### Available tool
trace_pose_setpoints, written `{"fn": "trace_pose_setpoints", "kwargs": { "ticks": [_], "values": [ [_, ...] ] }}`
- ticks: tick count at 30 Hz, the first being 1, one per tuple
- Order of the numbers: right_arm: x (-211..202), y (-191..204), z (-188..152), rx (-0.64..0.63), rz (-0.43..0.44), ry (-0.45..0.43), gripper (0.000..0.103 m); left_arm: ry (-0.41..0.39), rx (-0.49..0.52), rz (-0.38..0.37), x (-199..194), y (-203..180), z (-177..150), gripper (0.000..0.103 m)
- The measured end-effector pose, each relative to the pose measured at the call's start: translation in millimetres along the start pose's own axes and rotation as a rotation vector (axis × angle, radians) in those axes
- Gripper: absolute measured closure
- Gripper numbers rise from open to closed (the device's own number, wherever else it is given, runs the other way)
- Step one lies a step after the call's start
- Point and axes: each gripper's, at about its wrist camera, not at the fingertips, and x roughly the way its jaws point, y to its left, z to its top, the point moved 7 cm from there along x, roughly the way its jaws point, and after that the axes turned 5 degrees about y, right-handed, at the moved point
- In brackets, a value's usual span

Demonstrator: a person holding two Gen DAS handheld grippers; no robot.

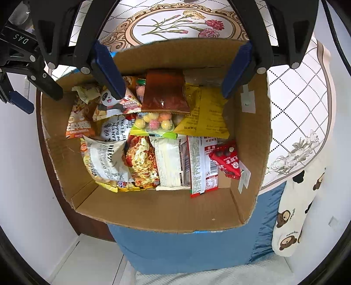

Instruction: Organize snacks

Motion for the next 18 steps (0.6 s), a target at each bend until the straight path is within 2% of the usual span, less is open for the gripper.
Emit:
{"fn": "trace_pose_setpoints", "kwargs": {
  "ticks": [4,9,18],
  "values": [
    [-19.3,0.0,-6.3,0.001,0.007,-0.043,0.003,-0.045,0.013,0.009,-14.7,-3.2,-8.9,0.013],
    [-49.2,0.2,-22.9,-0.008,0.007,-0.115,0.003,-0.141,0.007,0.025,-43.0,-1.9,-29.9,0.013],
    [-114.4,12.7,-78.7,-0.039,0.044,-0.262,0.003,-0.329,-0.007,0.018,-111.5,1.8,-94.6,0.013]
  ]
}}
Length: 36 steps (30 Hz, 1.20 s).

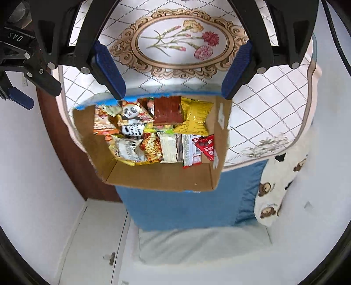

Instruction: Organize snacks

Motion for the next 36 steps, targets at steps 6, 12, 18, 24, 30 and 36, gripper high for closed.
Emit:
{"fn": "trace_pose_setpoints", "kwargs": {
  "ticks": [6,12,18,24,30,36],
  "values": [
    [-59.2,14.2,-29.0,-0.022,0.007,-0.111,0.001,-0.091,-0.019,0.011,-52.5,3.8,-33.4,0.013],
    [-116.7,30.1,-56.8,-0.061,0.007,-0.197,0.001,-0.16,-0.043,0.011,-95.8,9.5,-63.9,0.013],
    [-162.1,40.3,-78.1,-0.082,0.0,-0.269,0.001,-0.194,-0.039,0.031,-127.4,14.3,-92.0,0.013],
    [-189.8,49.2,-96.9,-0.094,-0.001,-0.309,0.0,-0.236,-0.041,0.057,-152.1,17.0,-110.4,0.013],
    [-198.6,49.1,-106.9,-0.093,-0.001,-0.311,0.0,-0.277,-0.027,0.087,-165.1,16.7,-117.6,0.013],
    [-194.3,45.1,-106.9,-0.076,0.001,-0.307,0.0,-0.282,-0.035,0.077,-156.6,17.2,-108.3,0.003]
  ]
}}
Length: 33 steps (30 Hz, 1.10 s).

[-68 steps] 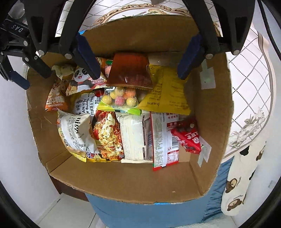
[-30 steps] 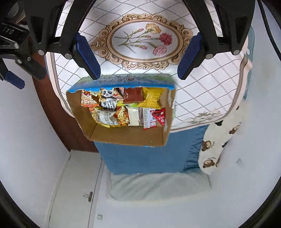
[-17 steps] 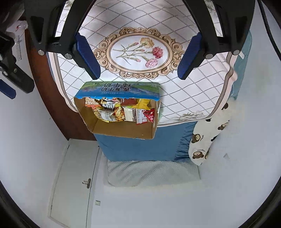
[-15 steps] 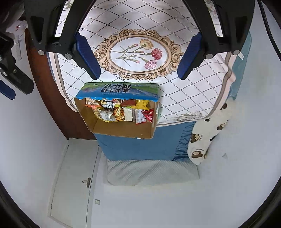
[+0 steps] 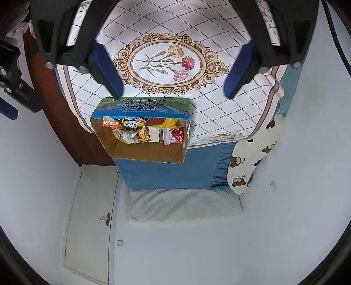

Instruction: Organize snacks

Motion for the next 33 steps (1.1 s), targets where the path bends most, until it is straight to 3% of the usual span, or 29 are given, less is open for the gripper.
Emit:
{"fn": "trace_pose_setpoints", "kwargs": {
  "ticks": [13,33],
  "values": [
    [45.5,-19.1,18.6,0.04,-0.033,-0.006,0.0,-0.042,-0.013,0.028,39.5,-3.3,33.6,0.001],
    [175.9,-48.4,40.1,0.085,-0.089,0.122,0.0,0.138,0.046,0.049,161.1,-23.2,52.8,0.001]
  ]
}}
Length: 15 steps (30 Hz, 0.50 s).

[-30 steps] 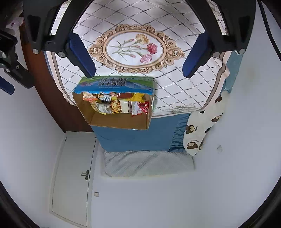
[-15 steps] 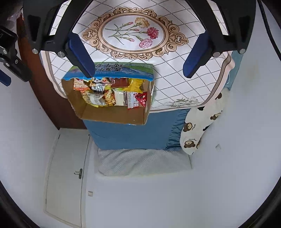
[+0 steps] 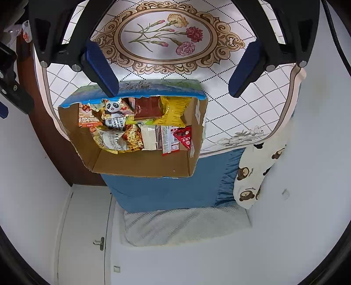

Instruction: Organize snacks

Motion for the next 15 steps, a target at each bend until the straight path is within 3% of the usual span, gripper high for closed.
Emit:
{"fn": "trace_pose_setpoints", "kwargs": {
  "ticks": [15],
  "values": [
    [18.6,-3.6,1.3,0.001,-0.028,0.029,0.0,-0.017,-0.013,-0.011,3.7,-1.4,9.7,0.001]
  ]
}}
